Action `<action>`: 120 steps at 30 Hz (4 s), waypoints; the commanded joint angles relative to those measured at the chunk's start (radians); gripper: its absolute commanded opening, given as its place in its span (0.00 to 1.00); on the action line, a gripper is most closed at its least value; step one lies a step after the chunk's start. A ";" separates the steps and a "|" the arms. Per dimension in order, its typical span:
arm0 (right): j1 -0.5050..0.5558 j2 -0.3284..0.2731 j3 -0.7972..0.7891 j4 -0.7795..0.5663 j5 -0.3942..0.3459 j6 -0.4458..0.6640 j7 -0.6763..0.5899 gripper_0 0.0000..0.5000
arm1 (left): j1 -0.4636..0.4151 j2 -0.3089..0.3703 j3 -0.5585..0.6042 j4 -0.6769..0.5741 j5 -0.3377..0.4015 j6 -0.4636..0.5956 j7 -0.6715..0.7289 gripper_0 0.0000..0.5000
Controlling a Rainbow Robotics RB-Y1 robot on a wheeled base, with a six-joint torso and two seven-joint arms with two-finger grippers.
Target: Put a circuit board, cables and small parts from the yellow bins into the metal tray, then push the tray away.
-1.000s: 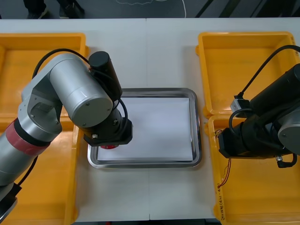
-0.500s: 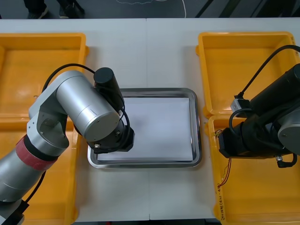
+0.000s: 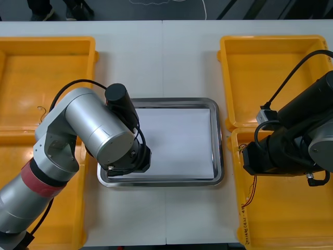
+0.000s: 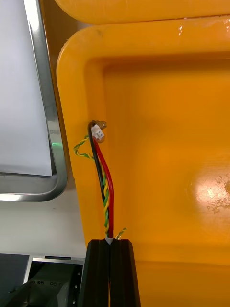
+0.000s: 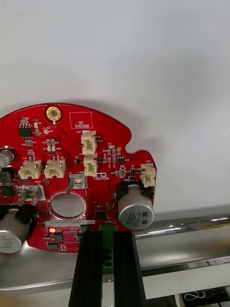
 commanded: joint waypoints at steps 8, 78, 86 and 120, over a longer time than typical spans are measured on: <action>-0.023 0.011 0.007 -0.032 0.006 0.006 -0.027 0.00 | 0.012 -0.027 -0.012 -0.003 -0.022 -0.012 -0.104 0.88; -0.362 0.077 0.214 0.071 -0.079 -0.108 0.683 0.00 | -0.423 0.564 0.413 0.388 0.370 0.077 -0.311 0.94; -0.407 0.137 0.294 0.146 -0.031 -0.132 0.709 0.00 | -0.422 0.562 0.422 0.486 0.348 0.077 -0.369 0.94; -0.502 0.237 0.573 0.452 0.115 -0.401 0.972 0.00 | -0.371 0.426 0.422 0.792 0.230 -0.235 -0.668 0.87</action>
